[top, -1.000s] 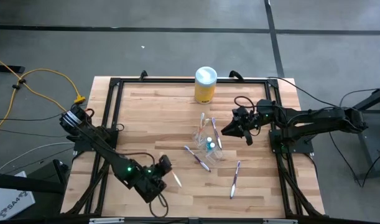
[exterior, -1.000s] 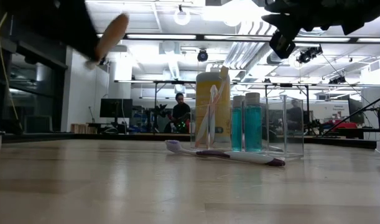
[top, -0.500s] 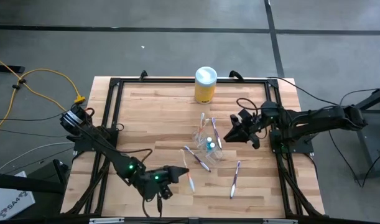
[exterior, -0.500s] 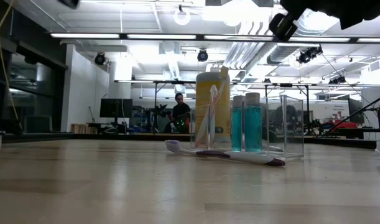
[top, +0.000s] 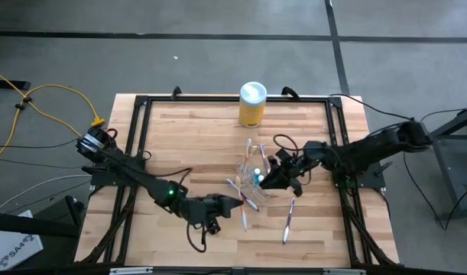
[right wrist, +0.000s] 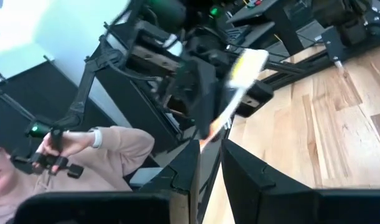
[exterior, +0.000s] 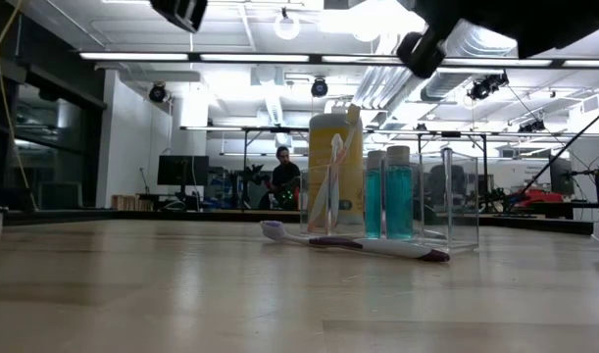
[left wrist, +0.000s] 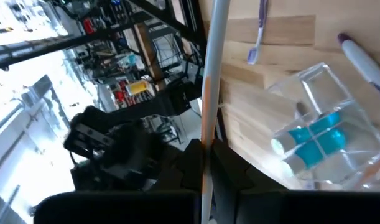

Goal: Pick & Place toothbrushing station
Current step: Put the orange toothbrush into the top compartment of the transparent organizer

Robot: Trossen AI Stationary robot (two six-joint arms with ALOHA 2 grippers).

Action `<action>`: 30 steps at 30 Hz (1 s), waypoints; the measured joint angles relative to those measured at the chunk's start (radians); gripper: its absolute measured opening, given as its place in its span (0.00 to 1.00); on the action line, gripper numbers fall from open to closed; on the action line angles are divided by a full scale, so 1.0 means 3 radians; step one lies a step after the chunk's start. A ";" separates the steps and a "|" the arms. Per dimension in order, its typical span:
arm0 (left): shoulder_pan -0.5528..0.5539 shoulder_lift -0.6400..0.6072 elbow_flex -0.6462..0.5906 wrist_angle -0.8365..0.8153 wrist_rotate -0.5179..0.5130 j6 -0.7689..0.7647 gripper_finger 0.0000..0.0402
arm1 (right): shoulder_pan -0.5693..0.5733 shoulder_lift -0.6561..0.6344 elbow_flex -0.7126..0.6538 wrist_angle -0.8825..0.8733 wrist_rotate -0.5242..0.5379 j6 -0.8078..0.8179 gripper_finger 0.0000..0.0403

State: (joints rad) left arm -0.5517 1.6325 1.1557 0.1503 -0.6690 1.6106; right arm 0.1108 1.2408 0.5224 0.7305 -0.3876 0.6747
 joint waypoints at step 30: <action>0.0535 0.0000 0.0006 0.0336 0.1091 0.0390 0.01 | -0.0074 0.0347 0.0000 0.0451 -0.0025 0.0101 0.14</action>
State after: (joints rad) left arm -0.3911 1.6325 1.1576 0.2510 -0.3417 1.7275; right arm 0.0887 1.3449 0.5224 0.8658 -0.3952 0.7050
